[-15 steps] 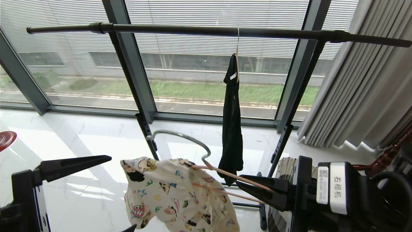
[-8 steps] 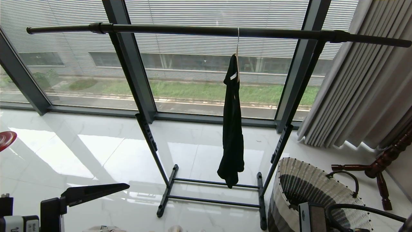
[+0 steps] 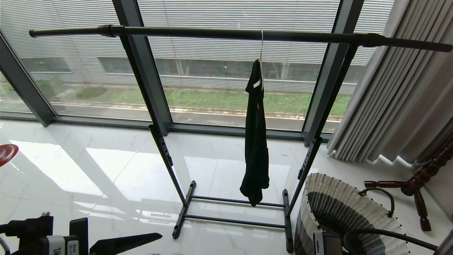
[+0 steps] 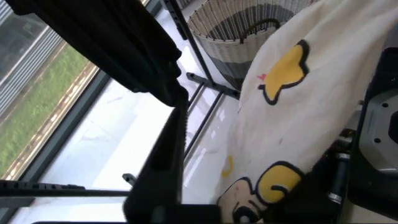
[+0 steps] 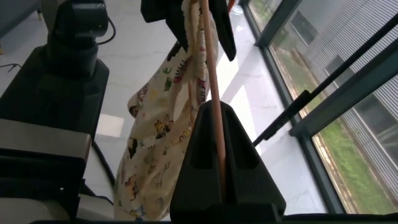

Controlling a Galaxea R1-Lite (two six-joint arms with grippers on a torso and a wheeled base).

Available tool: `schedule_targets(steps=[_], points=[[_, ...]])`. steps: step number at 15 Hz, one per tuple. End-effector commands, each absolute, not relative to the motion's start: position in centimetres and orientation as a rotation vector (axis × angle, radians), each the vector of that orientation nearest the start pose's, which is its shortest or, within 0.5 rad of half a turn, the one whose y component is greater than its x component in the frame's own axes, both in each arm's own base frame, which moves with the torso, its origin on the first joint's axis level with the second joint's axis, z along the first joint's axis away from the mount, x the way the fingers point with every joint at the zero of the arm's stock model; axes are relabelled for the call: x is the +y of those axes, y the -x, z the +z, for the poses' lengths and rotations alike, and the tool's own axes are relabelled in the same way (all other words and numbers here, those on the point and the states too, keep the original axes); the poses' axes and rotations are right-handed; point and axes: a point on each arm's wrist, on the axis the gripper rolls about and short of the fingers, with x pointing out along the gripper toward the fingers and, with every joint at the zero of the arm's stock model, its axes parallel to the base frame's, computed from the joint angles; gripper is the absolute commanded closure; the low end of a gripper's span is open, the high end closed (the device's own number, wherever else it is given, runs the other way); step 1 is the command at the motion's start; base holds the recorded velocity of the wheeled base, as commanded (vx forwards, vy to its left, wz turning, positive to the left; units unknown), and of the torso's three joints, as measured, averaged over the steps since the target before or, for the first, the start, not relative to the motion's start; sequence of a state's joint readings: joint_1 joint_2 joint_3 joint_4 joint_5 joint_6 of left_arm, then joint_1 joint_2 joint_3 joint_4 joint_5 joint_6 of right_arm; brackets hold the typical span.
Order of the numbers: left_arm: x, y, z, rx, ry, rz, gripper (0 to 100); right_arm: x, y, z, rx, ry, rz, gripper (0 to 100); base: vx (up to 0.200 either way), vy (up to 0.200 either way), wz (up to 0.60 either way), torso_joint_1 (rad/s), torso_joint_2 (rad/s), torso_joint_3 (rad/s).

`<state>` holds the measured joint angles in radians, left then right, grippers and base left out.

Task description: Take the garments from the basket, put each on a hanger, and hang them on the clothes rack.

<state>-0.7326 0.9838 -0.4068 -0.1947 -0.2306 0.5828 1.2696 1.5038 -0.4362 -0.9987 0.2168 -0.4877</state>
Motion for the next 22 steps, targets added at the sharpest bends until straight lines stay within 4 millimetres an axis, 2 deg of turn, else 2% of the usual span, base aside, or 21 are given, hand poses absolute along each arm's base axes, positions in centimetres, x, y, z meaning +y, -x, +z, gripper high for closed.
schedule_targets(steps=[1, 4, 5, 11, 14, 16, 20, 22], points=[[-8.4, -8.4, 18.0, 0.100, -0.629, -1.052, 100, 22.6, -6.5, 17.4, -0.292, 0.435, 1.479, 100, 0.000, 0.000, 0.00, 0.000, 0.00, 0.000], [-8.5, -8.3, 18.1, 0.095, -0.625, -1.067, 100, 22.6, -6.5, 17.3, -0.290, 0.437, 1.476, 100, 0.000, 0.000, 0.00, 0.000, 0.00, 0.000], [-8.5, -8.3, 18.1, 0.097, -0.621, -1.067, 100, 22.6, -6.5, 17.3, -0.290, 0.439, 1.471, 0, 0.000, 0.000, 0.00, 0.000, 0.00, 0.000], [-7.4, -9.0, 17.8, 0.143, -0.592, -0.955, 100, 21.6, -7.4, 18.1, -0.283, 0.438, 1.309, 0, 0.000, 0.000, 0.00, 0.000, 0.00, 0.000], [-5.6, -10.0, 17.5, 0.199, -0.578, -0.776, 100, 21.4, -7.4, 18.0, -0.281, 0.439, 1.307, 0, 0.000, 0.000, 0.00, 0.000, 0.00, 0.000], [-5.2, -10.2, 18.6, 0.146, -0.565, -0.721, 100, 21.8, -7.5, 17.3, -0.251, 0.450, 1.323, 0, 0.000, 0.000, 0.00, 0.000, 0.00, 0.000], [-5.4, -11.2, 22.7, 0.059, -0.452, -0.661, 100, 24.1, -8.3, 16.5, -0.120, 0.344, 1.333, 0, 0.000, 0.000, 0.00, 0.000, 0.00, 0.000], [-5.4, -11.3, 24.0, 0.023, -0.443, -0.652, 100, 26.5, -9.7, 16.5, -0.008, 0.195, 1.281, 0, 0.000, 0.000, 0.00, 0.000, 0.00, 0.000]])
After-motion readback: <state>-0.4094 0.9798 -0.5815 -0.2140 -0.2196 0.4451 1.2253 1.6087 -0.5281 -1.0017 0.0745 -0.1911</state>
